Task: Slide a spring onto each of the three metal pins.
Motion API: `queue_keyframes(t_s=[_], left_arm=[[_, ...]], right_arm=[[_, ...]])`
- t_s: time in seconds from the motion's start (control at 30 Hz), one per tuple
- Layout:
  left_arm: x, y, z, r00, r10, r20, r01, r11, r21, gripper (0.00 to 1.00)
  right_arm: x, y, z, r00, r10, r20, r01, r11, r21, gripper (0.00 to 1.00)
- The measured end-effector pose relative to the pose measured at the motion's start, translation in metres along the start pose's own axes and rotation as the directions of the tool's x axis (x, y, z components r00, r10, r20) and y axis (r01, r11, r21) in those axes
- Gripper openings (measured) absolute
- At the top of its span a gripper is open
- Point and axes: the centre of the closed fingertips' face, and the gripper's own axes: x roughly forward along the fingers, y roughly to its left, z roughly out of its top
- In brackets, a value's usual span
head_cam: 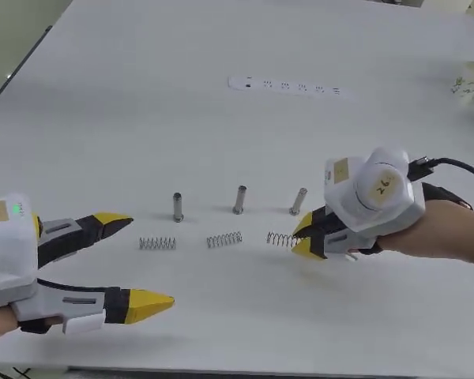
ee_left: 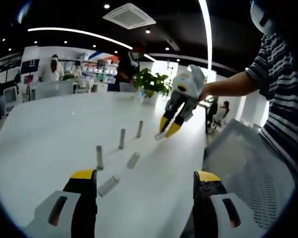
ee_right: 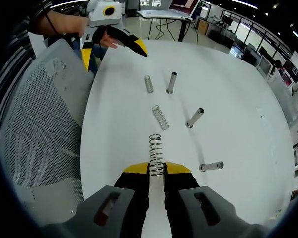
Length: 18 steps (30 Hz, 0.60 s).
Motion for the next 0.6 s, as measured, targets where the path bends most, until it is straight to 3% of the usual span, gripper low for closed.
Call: queue_keyframes(t_s=[0.23,0.4,0.6], left_arm=[[0.016,-0.007,0.007,0.9989,-0.047,-0.003,0.047,0.999,0.025,0.68],[0.035,-0.018,0.013,0.9926,-0.121,-0.011,0.121,0.991,0.053,0.54],[0.051,-0.024,0.016,0.9865,-0.163,-0.011,0.164,0.985,0.058,0.50]], right_arm=[[0.000,0.006,0.007,1.0000,0.006,-0.002,-0.006,1.000,-0.020,0.08],[0.000,0.011,0.012,0.9999,0.007,0.012,-0.007,1.000,-0.027,0.08],[-0.002,0.015,0.017,0.9998,0.007,0.021,-0.006,0.999,-0.039,0.08]])
